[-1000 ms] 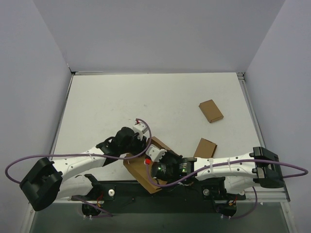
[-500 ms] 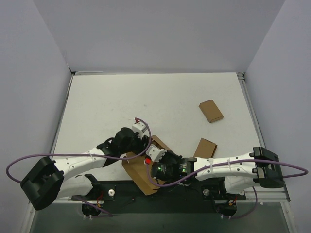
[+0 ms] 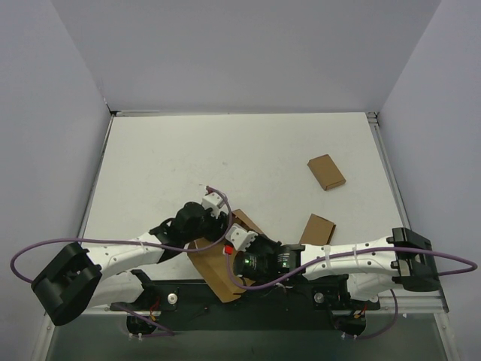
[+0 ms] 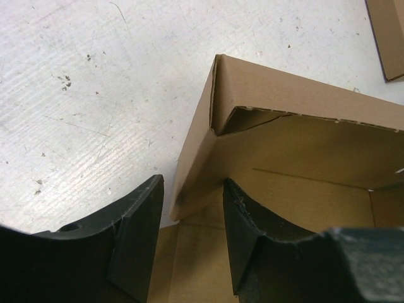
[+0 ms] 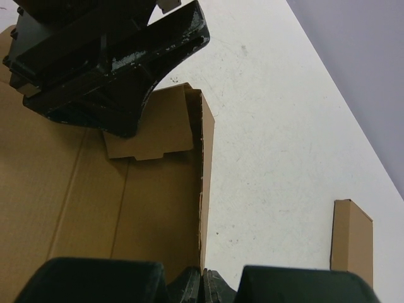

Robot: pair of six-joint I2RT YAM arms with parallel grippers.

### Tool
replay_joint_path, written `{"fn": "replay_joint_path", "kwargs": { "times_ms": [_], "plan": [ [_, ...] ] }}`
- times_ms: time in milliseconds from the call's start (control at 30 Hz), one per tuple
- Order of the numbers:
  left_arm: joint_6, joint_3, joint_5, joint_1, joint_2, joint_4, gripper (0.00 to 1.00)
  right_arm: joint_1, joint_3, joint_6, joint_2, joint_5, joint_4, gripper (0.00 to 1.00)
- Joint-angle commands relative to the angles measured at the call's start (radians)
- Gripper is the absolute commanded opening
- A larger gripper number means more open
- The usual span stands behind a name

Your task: Fold the paper box

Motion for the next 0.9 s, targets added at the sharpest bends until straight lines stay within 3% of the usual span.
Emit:
{"fn": "replay_joint_path", "kwargs": {
  "times_ms": [0, 300, 600, 867],
  "plan": [
    [0.048, -0.026, -0.026, -0.001, -0.006, 0.135, 0.53, 0.006, 0.024, 0.015, -0.04, -0.003, -0.01, 0.04],
    [0.109, -0.069, 0.054, -0.001, 0.002, 0.293, 0.51, 0.006, -0.002, 0.016, -0.026, -0.015, 0.004, 0.02],
    [0.111, -0.085, 0.113, -0.001, 0.045, 0.362, 0.34, 0.006, 0.001, 0.01, 0.012, -0.015, 0.007, 0.0],
    [0.091, -0.094, 0.094, -0.007, 0.082, 0.382, 0.31, 0.006, 0.005, 0.016, 0.011, -0.011, 0.012, 0.0]
  ]
}}
